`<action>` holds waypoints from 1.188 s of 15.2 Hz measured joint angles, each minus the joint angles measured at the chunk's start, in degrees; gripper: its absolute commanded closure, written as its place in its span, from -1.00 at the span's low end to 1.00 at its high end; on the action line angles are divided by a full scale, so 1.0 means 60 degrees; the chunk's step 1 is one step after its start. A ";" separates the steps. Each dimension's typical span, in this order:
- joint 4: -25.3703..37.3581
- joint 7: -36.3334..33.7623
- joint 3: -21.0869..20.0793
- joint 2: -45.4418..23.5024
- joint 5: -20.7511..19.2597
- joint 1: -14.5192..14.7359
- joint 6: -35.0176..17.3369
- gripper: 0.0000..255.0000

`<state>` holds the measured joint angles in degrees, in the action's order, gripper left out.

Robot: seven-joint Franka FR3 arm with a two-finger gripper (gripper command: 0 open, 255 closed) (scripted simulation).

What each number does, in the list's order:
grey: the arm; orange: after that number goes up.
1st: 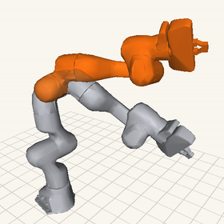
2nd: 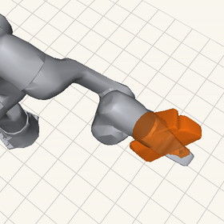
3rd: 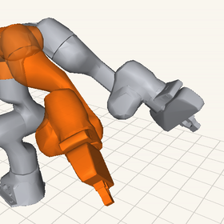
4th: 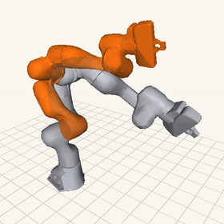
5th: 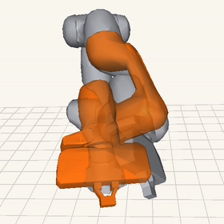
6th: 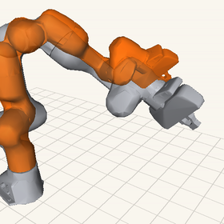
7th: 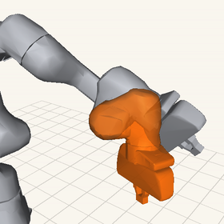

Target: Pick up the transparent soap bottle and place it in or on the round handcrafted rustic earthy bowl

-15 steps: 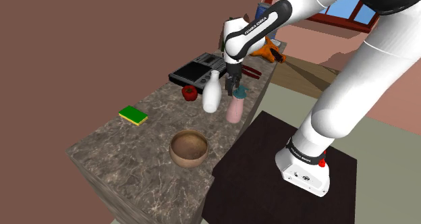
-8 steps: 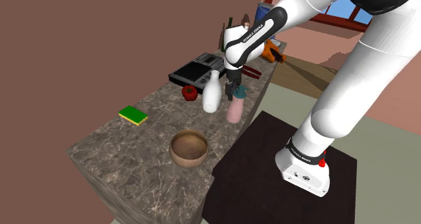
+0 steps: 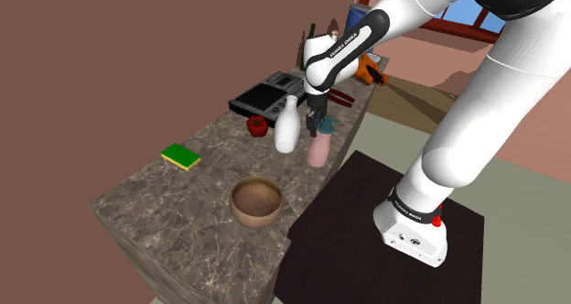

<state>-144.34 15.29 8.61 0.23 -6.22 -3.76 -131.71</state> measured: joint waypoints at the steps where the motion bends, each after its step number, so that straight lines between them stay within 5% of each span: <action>1: -0.0001 0.0000 0.0000 0.0001 0.0000 0.0000 -0.0001 1.00; 8: 0.0015 -0.0002 -0.0004 0.0045 0.0001 0.0003 0.0069 1.00; 18: 0.0312 0.0009 -0.0029 0.1069 -0.0062 0.0009 0.1400 1.00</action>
<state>-142.46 15.34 8.44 6.64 -6.59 -3.70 -123.31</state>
